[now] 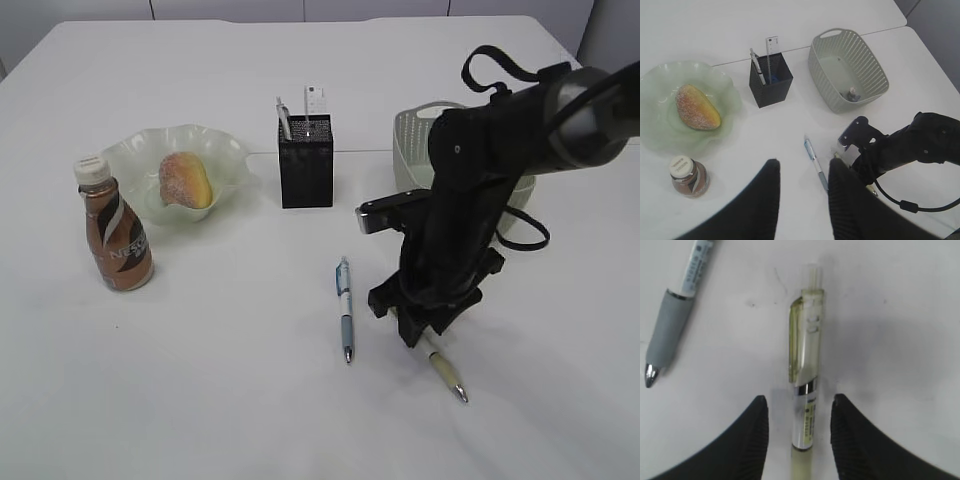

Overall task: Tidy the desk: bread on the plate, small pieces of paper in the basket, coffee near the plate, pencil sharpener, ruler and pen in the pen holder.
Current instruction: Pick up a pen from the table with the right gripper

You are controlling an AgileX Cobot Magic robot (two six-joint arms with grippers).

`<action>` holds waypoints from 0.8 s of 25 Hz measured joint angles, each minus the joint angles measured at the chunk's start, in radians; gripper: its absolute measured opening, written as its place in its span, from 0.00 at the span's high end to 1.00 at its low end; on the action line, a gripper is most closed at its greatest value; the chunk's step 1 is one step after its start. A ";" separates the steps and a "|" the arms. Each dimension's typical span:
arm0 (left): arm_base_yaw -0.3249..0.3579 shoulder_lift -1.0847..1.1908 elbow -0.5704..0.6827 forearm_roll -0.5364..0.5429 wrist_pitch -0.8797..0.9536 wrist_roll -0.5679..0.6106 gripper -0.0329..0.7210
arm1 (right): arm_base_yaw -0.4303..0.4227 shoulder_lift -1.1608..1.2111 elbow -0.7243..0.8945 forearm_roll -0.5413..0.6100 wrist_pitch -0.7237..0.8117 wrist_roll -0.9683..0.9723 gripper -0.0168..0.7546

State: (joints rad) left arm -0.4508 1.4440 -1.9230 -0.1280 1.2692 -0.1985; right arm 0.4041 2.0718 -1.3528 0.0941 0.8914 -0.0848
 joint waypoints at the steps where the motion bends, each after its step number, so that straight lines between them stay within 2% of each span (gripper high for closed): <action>1: 0.000 0.000 0.000 0.000 0.000 0.000 0.64 | 0.000 0.008 -0.005 0.006 0.008 0.000 0.54; 20: 0.000 0.000 0.000 0.000 0.000 0.000 0.64 | 0.000 0.042 -0.018 0.004 0.023 0.000 0.54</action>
State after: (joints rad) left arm -0.4508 1.4440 -1.9230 -0.1280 1.2692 -0.1985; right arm 0.4041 2.1136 -1.3708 0.0984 0.9142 -0.0848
